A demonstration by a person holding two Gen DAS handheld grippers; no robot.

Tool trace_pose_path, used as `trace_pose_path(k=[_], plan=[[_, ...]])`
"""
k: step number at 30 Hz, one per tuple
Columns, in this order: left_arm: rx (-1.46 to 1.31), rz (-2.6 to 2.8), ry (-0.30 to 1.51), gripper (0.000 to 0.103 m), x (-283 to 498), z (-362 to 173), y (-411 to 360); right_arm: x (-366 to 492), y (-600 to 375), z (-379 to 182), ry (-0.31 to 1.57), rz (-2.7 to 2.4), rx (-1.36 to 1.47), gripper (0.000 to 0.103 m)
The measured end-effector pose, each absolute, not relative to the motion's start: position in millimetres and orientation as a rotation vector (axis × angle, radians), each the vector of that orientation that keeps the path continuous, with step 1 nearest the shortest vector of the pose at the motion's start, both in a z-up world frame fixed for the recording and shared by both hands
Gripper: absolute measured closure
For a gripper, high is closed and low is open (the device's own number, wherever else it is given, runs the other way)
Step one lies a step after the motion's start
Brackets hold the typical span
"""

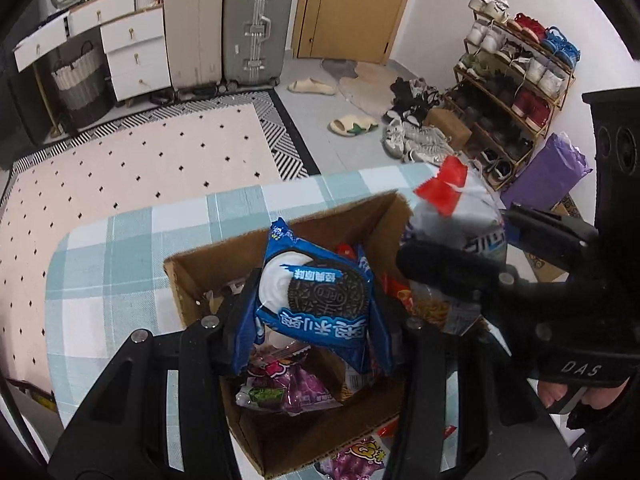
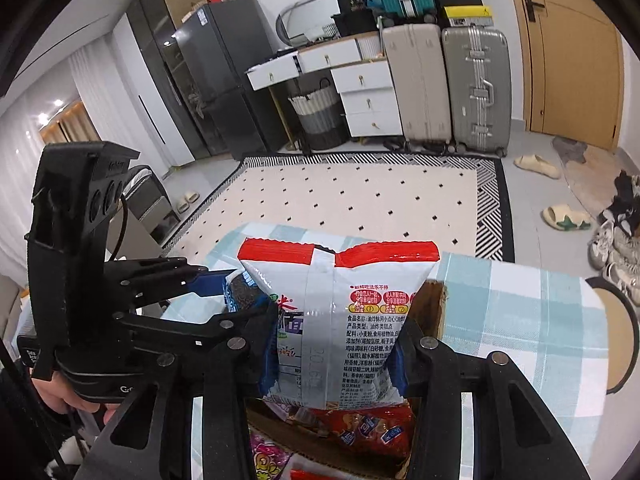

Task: Organize snacks
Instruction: 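Lift and carry both held packs over the cardboard box, then open both grippers to drop the packs into the box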

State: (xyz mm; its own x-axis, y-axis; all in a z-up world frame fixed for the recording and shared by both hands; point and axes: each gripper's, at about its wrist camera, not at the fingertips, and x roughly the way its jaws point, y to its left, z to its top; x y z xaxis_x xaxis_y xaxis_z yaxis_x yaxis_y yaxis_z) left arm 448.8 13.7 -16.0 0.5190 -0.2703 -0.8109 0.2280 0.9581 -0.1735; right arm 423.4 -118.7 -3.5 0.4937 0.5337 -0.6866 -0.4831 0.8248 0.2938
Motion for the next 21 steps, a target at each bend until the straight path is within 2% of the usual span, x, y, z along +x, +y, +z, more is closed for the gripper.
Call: trace_pose_path(k=[8,10,14,16,20,21], plan=[[-0.053,-0.307,1.023,0.058,454,-56,22,429,-114,-35,0.914,0.624,0.082,0.06],[-0.078,-0.321,1.038,0.054,458,-62,27,429,-113,-36,0.914,0.629,0.075,0.057],[-0.086,-0.298,1.03,0.05,452,-62,35,424,-112,-32,0.89,0.602,0.03,0.046],[-0.088,-0.294,1.03,0.043,450,-61,39,422,-114,-29,0.89,0.6,0.03,0.045],[-0.069,-0.237,0.959,0.04,429,-44,44,409,-124,-13,0.837,0.605,0.047,0.044],[-0.047,-0.204,0.92,0.035,420,-37,45,404,-127,-7,0.82,0.607,0.047,0.044]])
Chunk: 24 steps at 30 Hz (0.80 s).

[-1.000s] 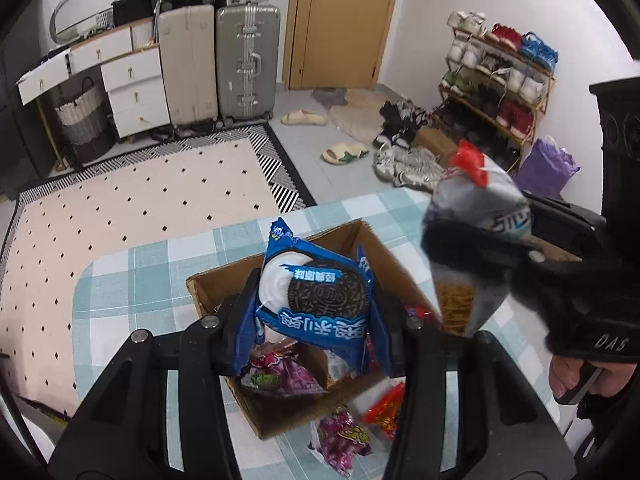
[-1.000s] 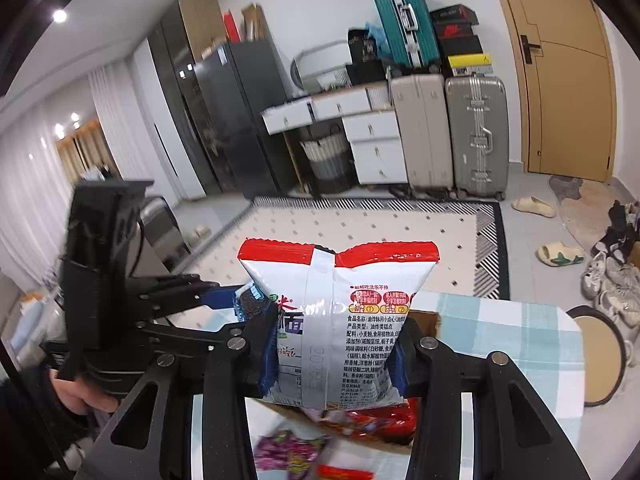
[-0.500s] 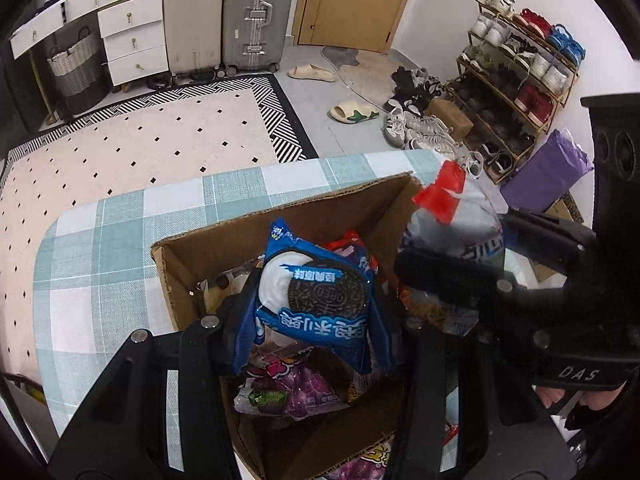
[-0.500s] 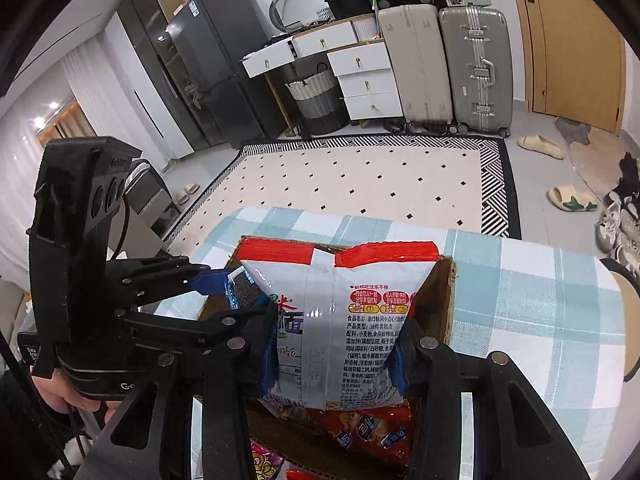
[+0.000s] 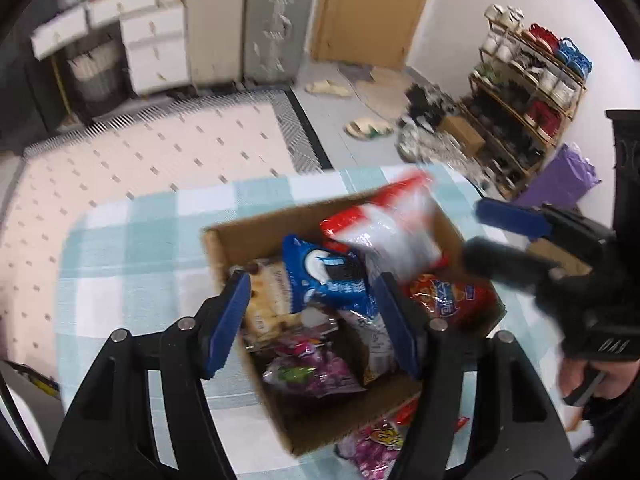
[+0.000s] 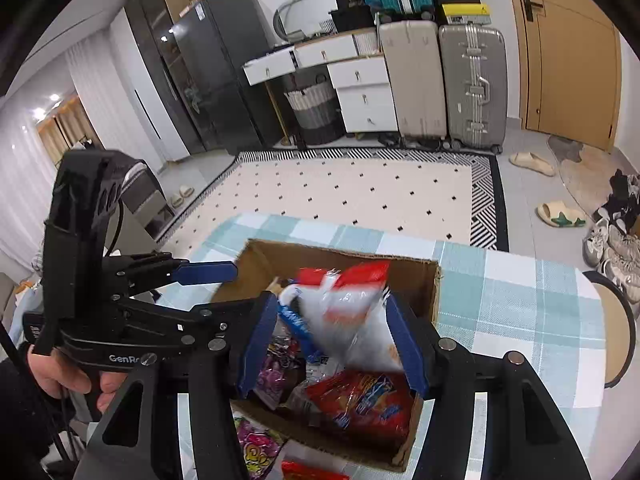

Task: Organize snacks
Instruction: 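Open both grippers to drop the packs into the box, then move both grippers back toward the purple bag and red pack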

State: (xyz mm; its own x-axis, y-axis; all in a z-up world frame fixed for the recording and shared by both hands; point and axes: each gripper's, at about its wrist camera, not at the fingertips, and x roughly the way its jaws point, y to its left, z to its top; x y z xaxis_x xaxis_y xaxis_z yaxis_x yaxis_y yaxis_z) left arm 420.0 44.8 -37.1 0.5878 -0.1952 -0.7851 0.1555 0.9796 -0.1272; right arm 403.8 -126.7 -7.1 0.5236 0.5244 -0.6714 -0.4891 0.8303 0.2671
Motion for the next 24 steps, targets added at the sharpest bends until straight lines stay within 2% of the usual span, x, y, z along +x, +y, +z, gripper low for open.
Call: trace_pose_path(k=[1,2,11,13,15,18,22,24], plan=[[-0.023,-0.172,0.879,0.027,409,-29,43,397,-130,-1,0.799,0.604,0.044,0.043],[-0.003,-0.141,0.831,0.024,399,-22,43,390,-132,5,0.783,0.604,0.04,0.04],[0.076,0.022,0.57,0.019,302,33,33,316,-154,45,0.641,0.609,0.049,0.033],[0.098,0.043,0.529,0.016,279,42,28,293,-162,48,0.609,0.609,0.054,0.031],[0.104,0.049,0.506,0.012,259,49,24,273,-170,51,0.574,0.608,0.067,0.024],[0.087,0.044,0.49,0.0,230,55,22,240,-180,51,0.519,0.593,0.081,0.017],[0.125,0.08,0.48,0.0,200,56,14,204,-189,48,0.483,0.581,0.113,0.016],[0.116,0.08,0.469,0.0,183,59,13,187,-191,45,0.473,0.569,0.107,0.012]])
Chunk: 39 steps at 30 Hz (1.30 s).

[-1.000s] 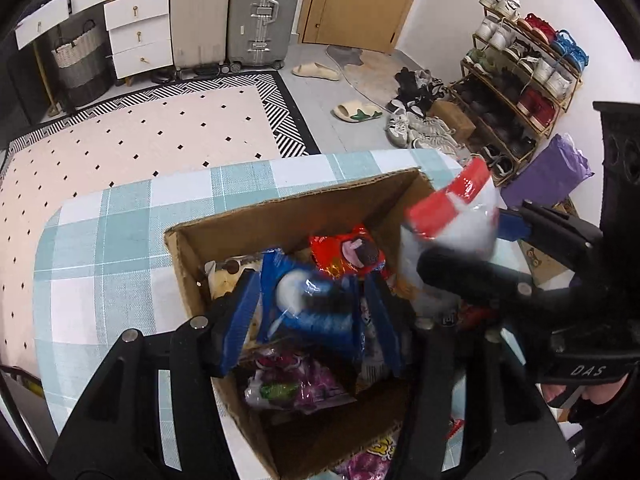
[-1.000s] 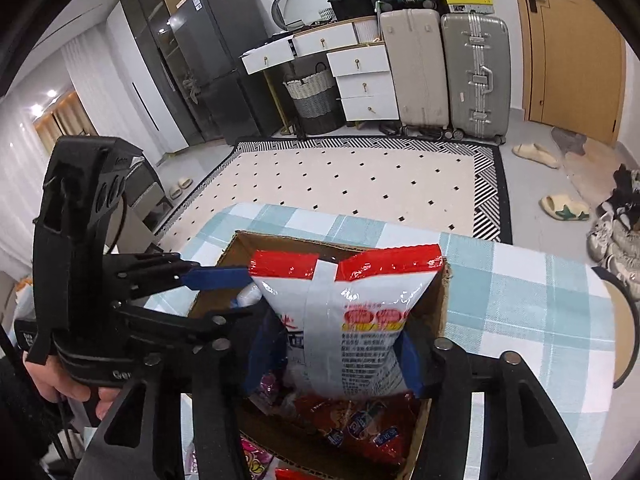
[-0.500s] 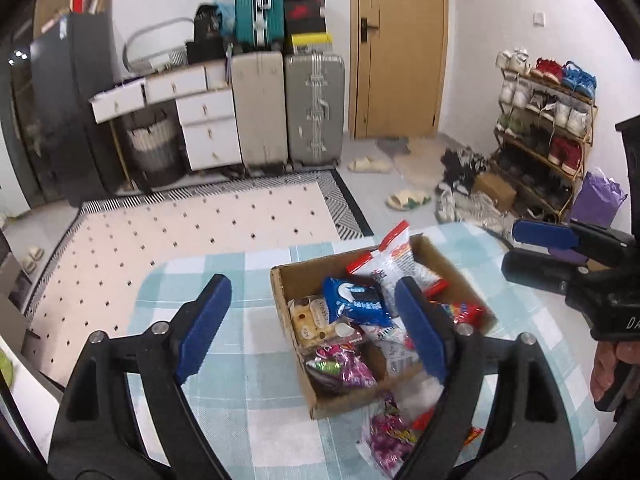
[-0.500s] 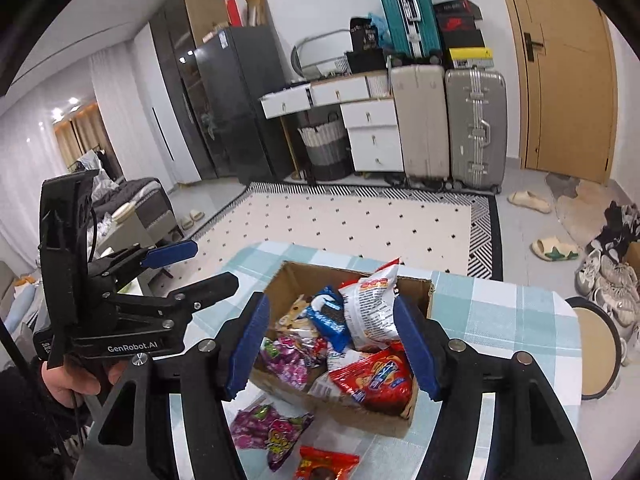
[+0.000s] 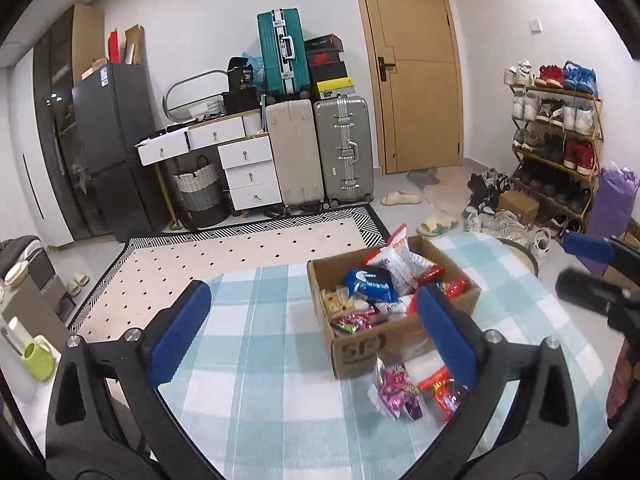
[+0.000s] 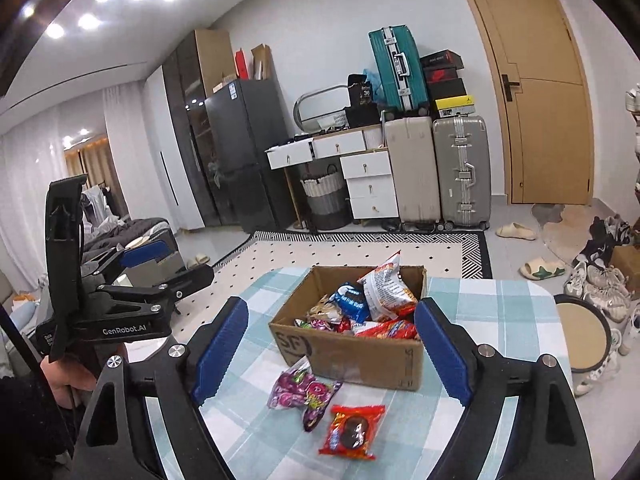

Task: Organize snacks
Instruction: 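Move both grippers back toward the purple bag and red pack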

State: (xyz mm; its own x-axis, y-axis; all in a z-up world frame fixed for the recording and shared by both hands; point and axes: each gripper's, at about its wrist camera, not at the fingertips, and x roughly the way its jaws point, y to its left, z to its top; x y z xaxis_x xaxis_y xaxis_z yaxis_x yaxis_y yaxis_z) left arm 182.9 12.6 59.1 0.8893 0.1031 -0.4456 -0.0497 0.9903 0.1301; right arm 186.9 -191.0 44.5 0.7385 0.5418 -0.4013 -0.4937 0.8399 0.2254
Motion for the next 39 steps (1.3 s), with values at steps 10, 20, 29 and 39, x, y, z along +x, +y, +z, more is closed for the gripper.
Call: trace_pose_path(k=[10,20,29,39], plan=[[0.077,0.057,0.48,0.0,123,53,6,122,-183,24,0.414,0.57,0.093,0.003],[-0.012,0.009,0.546,0.0,90,17,6,88,-159,1,0.412,0.523,0.065,0.002],[-0.076,-0.002,0.629,0.001,99,-32,18,88,-152,-31,0.467,0.503,0.096,0.002],[-0.143,-0.008,0.737,0.001,133,-89,34,122,-155,-72,0.583,0.493,0.165,0.002]])
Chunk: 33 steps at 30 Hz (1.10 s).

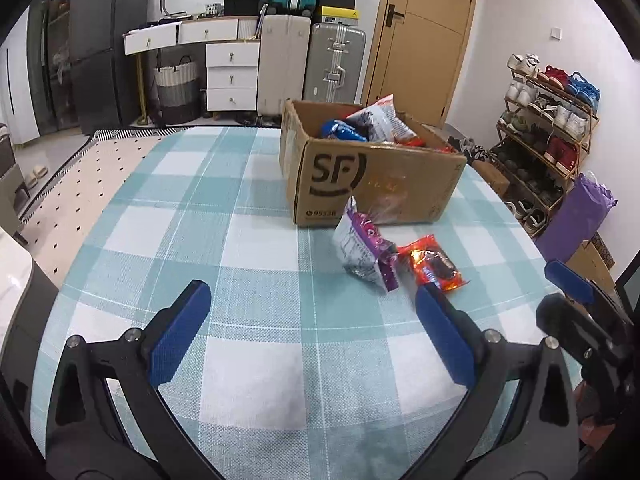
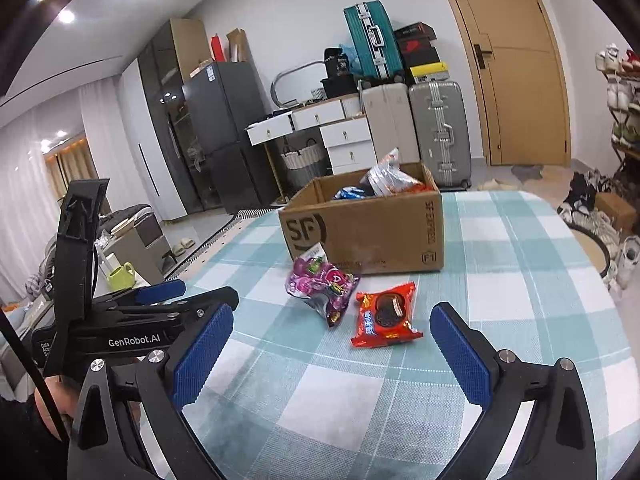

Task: Organize snacks
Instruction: 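Move both grippers back toward the purple bag and red pack, then grasp the red Oreo-style pack with the right gripper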

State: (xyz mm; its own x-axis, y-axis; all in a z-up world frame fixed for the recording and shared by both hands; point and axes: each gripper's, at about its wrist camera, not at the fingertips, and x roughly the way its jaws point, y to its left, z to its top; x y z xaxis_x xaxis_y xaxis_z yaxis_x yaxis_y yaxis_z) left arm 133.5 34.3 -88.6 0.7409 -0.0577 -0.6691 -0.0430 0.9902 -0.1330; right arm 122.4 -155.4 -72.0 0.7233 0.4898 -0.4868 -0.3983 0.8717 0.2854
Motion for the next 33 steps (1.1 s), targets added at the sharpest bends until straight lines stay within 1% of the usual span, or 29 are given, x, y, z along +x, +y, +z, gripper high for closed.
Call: trace_pose_path(k=[7,14,20,22,24,26,29,32,33], plan=[[-0.152,0.011,0.761,0.001,152,-117,39,140,-155,-92,0.626,0.492,0.153,0.002],[-0.156,0.015,0.801,0.001,163,-142,42,172,-152,-113,0.711,0.48,0.103,0.002],[-0.167,0.004,0.794,0.001,169,-150,45,207,-142,-132,0.8,0.483,0.055,0.003],[-0.176,0.003,0.794,0.001,170,-153,47,216,-137,-137,0.823,0.497,0.037,0.006],[-0.183,0.001,0.793,0.001,173,-155,49,222,-132,-139,0.83,0.502,0.014,0.02],[-0.182,-0.001,0.792,0.001,173,-157,50,233,-128,-144,0.863,0.495,-0.001,0.022],[-0.186,-0.009,0.792,0.001,175,-159,50,245,-123,-153,0.931,0.504,-0.009,0.035],[-0.197,-0.012,0.799,0.001,178,-161,52,248,-119,-155,0.933,0.495,-0.034,0.036],[-0.2,-0.011,0.803,0.001,177,-161,52,248,-119,-155,0.932,0.491,-0.038,0.039]])
